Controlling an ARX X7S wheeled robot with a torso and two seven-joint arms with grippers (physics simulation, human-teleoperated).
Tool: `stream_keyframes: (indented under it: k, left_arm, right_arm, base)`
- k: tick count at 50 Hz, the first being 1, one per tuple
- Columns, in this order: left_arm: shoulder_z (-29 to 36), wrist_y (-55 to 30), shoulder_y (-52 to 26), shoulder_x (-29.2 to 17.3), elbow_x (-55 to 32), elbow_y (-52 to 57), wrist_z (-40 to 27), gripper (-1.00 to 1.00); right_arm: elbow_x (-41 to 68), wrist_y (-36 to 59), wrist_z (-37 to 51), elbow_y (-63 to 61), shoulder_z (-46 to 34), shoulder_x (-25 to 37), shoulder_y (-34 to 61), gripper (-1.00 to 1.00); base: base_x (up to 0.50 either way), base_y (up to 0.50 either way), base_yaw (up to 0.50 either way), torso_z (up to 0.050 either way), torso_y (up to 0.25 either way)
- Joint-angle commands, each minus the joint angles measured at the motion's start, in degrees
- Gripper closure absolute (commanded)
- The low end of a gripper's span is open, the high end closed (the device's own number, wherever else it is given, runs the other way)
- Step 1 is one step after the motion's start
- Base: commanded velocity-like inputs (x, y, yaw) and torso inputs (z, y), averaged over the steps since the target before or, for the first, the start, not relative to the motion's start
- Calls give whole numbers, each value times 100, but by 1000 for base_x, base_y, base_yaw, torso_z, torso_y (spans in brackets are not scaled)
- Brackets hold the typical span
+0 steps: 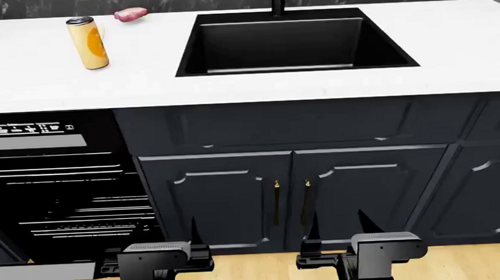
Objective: Close the dishwasher door
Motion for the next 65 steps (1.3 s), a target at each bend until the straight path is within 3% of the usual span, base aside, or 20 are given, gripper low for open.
stream_keyframes:
  k: [1, 17, 28, 34, 40, 45, 47, 50, 53, 59, 65]
  left_arm:
    - [96, 55, -13, -92, -68, -6, -128, -100]
    - [330, 198, 79, -388, -277, 50, -312, -100]
    - [235, 1197, 575, -577, -512, -533, -244, -100]
    - [241, 2564, 728, -597, -414, -1903, -213, -100]
    - [268, 3830, 569, -563, -573, -3560, 27, -100]
    - [183, 5836, -82, -440, -886, -6312, 626, -100]
    - [-275, 5998, -46, -334, -839, -6534, 1162, -100]
    - [-1339, 5999, 71, -140, -284, -6401, 1785, -100]
    - [-1973, 6000, 100, -20, -137, -6357, 2350, -100]
    - [-2096, 6000, 69, -3, -374, -6386, 2702, -100]
    - [-2248, 6000, -64, -4, -299, -6596, 2713, -100]
  right_arm:
    - [118, 60, 92, -21, -111, 89, 3, -100]
    - [286, -113, 358, 40, -374, 343, -216, -100]
    - [185, -1059, 483, 492, -595, 394, -745, -100]
    - [86, -1986, 583, 1314, -743, 366, -933, -100]
    - [101, -3432, 678, 2971, -845, 265, -853, -100]
    - [-51, -5183, 896, 5275, -1003, 104, -372, -100]
    - [-330, -5993, 1225, 6409, -1183, 76, -60, -100]
    - [-159, -5999, 1526, 6300, -1632, 163, -248, -100]
    - [-37, -5999, 1702, 6299, -1870, 213, -341, -100]
    - [-18, -6000, 1646, 5974, -1712, 211, -526, -100]
    - [-38, -6000, 2433, 6216, -2546, 364, -367, -100]
  base:
    - [0, 0, 0, 0, 0]
    - [0, 0, 0, 0, 0]
    - [0, 0, 0, 0, 0]
    - [0, 0, 0, 0, 0]
    - [0, 0, 0, 0, 0]
    - [0, 0, 0, 0, 0]
    - [0, 0, 0, 0, 0]
    - [0, 0, 0, 0, 0]
    - [0, 0, 0, 0, 0]
    - [0, 0, 0, 0, 0]
    - [0, 0, 0, 0, 0]
